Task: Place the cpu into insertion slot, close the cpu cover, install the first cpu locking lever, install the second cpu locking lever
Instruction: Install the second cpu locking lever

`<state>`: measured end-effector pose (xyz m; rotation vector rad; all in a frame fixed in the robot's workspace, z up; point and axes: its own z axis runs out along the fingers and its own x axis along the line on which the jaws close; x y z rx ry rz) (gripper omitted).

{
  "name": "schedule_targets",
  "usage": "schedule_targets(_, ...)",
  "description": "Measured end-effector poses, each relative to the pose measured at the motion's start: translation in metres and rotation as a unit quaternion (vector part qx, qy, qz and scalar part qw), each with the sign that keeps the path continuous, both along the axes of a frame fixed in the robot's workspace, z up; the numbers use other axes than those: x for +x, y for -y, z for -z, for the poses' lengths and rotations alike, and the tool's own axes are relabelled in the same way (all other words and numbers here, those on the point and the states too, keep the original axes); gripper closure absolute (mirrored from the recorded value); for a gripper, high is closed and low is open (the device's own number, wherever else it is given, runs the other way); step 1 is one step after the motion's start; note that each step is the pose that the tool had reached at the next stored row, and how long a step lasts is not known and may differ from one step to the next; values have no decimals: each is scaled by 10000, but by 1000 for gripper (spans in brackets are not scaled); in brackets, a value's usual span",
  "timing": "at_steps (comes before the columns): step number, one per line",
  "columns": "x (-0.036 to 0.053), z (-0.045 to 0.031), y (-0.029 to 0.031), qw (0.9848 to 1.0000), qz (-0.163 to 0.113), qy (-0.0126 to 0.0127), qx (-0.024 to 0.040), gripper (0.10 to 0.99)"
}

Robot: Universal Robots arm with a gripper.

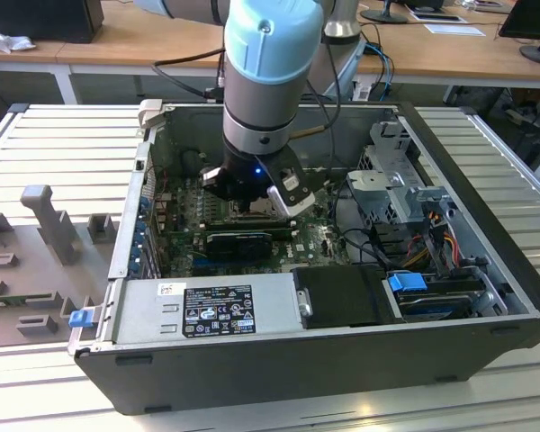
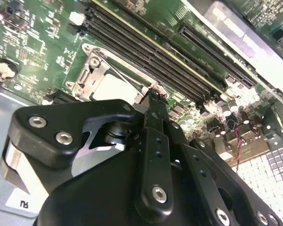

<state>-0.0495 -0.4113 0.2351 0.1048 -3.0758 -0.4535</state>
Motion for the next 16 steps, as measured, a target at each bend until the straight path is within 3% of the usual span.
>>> schedule_targets(8,-81,163,-6,10000,1,-1,2,980)
schedule_targets(12,-205,271,-8,10000,1,-1,9,980)
schedule_targets(16,-209,342,-7,10000,0,-1,32,980)
